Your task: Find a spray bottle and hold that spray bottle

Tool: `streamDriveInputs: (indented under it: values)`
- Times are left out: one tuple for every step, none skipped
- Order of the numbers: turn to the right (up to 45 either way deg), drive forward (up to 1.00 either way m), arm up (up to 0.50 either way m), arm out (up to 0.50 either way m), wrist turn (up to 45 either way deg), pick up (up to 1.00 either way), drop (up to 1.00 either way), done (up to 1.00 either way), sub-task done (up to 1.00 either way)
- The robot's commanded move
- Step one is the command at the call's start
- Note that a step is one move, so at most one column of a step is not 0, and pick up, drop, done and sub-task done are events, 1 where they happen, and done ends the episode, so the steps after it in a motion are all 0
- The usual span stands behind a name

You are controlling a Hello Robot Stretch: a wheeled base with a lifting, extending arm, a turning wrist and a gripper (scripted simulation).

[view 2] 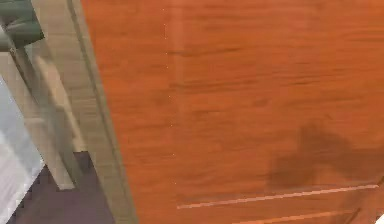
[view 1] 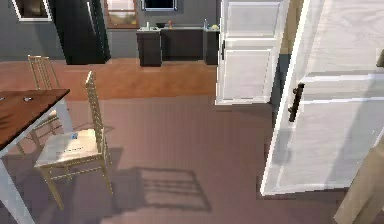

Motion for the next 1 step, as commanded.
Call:
streamDriveInputs:
  values:
    - [0.0,1.0,0.0,0.0,0.0,0.0,0.0,0.0,0.0]
